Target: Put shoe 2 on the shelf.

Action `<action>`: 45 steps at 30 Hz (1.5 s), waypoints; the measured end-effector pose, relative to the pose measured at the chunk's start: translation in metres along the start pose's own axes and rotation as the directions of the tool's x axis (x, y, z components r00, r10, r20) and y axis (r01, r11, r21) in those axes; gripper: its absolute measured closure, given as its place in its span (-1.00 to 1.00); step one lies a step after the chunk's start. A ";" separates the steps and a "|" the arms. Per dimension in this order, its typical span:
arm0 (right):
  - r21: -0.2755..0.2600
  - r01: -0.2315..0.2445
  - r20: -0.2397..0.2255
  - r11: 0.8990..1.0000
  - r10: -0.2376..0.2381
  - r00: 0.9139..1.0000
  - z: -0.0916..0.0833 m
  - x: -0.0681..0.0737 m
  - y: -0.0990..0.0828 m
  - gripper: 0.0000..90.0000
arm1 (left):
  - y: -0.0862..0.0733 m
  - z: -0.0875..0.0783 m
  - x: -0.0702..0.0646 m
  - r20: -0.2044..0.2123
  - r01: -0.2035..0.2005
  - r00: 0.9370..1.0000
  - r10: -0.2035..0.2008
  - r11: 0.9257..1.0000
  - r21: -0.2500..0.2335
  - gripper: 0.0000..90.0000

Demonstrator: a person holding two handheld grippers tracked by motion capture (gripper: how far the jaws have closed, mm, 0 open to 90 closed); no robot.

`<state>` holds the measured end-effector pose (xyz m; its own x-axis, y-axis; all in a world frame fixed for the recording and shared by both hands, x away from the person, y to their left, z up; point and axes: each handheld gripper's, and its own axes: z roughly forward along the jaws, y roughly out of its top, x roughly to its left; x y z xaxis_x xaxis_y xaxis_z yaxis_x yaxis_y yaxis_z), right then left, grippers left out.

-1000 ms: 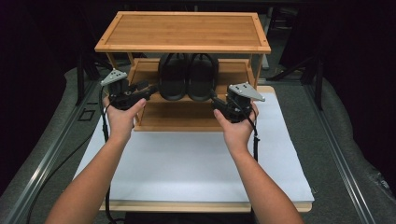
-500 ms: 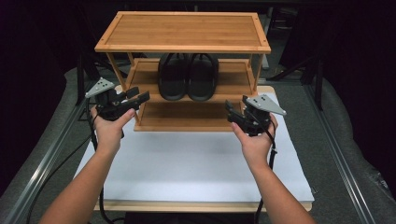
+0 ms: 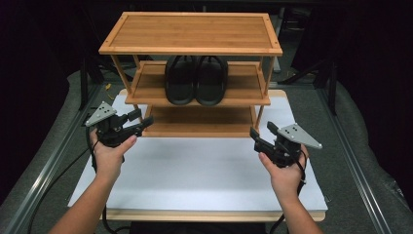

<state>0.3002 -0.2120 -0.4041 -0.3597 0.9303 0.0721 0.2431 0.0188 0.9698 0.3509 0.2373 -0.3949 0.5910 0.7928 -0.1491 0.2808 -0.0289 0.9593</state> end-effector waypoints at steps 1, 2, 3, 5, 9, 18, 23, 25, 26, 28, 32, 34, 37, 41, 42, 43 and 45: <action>0.003 -0.003 0.007 1.000 0.003 1.000 -0.008 -0.002 -0.009 -0.16 | -0.007 -0.003 0.002 -0.005 -0.009 1.000 0.009 1.000 0.008 -0.06; -0.009 -0.005 0.011 1.000 0.005 1.000 -0.010 -0.002 -0.013 -0.16 | -0.011 -0.005 0.003 -0.007 -0.004 1.000 0.004 1.000 0.006 -0.06; -0.006 0.001 0.018 1.000 0.000 1.000 -0.013 -0.003 -0.017 -0.16 | -0.014 -0.006 0.004 -0.004 -0.004 1.000 0.004 1.000 0.016 -0.06; -0.008 0.003 0.029 1.000 -0.003 1.000 -0.020 -0.005 -0.024 -0.16 | -0.021 -0.007 0.004 -0.009 0.000 1.000 0.000 0.999 0.037 -0.06; 0.010 -0.023 0.051 1.000 0.022 0.998 -0.027 -0.009 -0.039 -0.15 | -0.034 -0.012 0.004 -0.011 -0.006 1.000 0.006 0.999 0.032 -0.04; 0.053 -0.050 0.075 0.997 0.046 0.996 -0.021 -0.018 -0.066 -0.15 | -0.071 -0.015 0.010 -0.043 -0.010 0.999 0.013 0.997 0.074 -0.04; 0.097 -0.018 0.093 0.995 0.009 0.996 -0.012 -0.021 -0.077 -0.15 | -0.085 -0.013 0.020 -0.076 0.005 0.997 0.001 0.997 0.081 -0.04; 0.102 -0.007 0.089 0.995 -0.002 0.996 -0.009 -0.023 -0.079 -0.15 | -0.091 -0.012 0.024 -0.084 0.019 0.996 -0.013 0.996 0.082 -0.04; 0.105 0.004 0.100 0.994 -0.015 0.995 -0.007 -0.023 -0.081 -0.15 | -0.094 -0.012 0.025 -0.088 0.017 0.996 -0.009 0.996 0.091 -0.04; 0.121 0.018 0.103 0.992 -0.031 0.994 -0.003 -0.024 -0.086 -0.15 | -0.096 -0.011 0.026 -0.092 0.015 0.996 -0.007 0.995 0.094 -0.04; 0.183 0.009 0.111 0.983 -0.030 0.993 0.006 -0.025 -0.100 -0.14 | -0.108 -0.006 0.029 -0.096 0.012 0.995 0.001 0.990 0.141 -0.04; 0.192 0.009 0.106 0.981 -0.030 0.994 0.007 -0.026 -0.103 -0.14 | -0.109 -0.005 0.029 -0.091 0.012 0.996 0.002 0.989 0.149 -0.04; 0.214 0.017 0.089 0.977 -0.037 0.995 0.010 -0.026 -0.108 -0.13 | -0.114 -0.001 0.028 -0.086 0.001 0.996 0.014 0.985 0.170 -0.05; 0.242 0.021 0.082 0.970 -0.041 0.996 0.013 -0.024 -0.113 -0.12 | -0.120 0.005 0.025 -0.081 -0.030 0.996 0.048 0.975 0.218 -0.05; 0.242 0.021 0.082 0.970 -0.041 0.996 0.013 -0.024 -0.113 -0.12 | -0.122 0.007 0.023 -0.074 -0.028 0.996 0.045 0.974 0.225 -0.05; 0.261 0.024 0.068 0.965 -0.043 0.997 0.016 -0.023 -0.116 -0.12 | -0.124 0.009 0.022 -0.069 -0.028 0.997 0.046 0.971 0.238 -0.05; 0.272 0.028 0.062 0.962 -0.047 0.997 0.017 -0.021 -0.116 -0.11 | -0.127 0.013 0.019 -0.049 -0.040 0.997 0.055 0.966 0.257 -0.05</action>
<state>0.2952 -0.2278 -0.5226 -0.3142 0.9493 0.0120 0.4685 0.1440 0.8717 0.3364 0.2483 -0.5225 0.5677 0.8189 -0.0845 0.4418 -0.2164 0.8706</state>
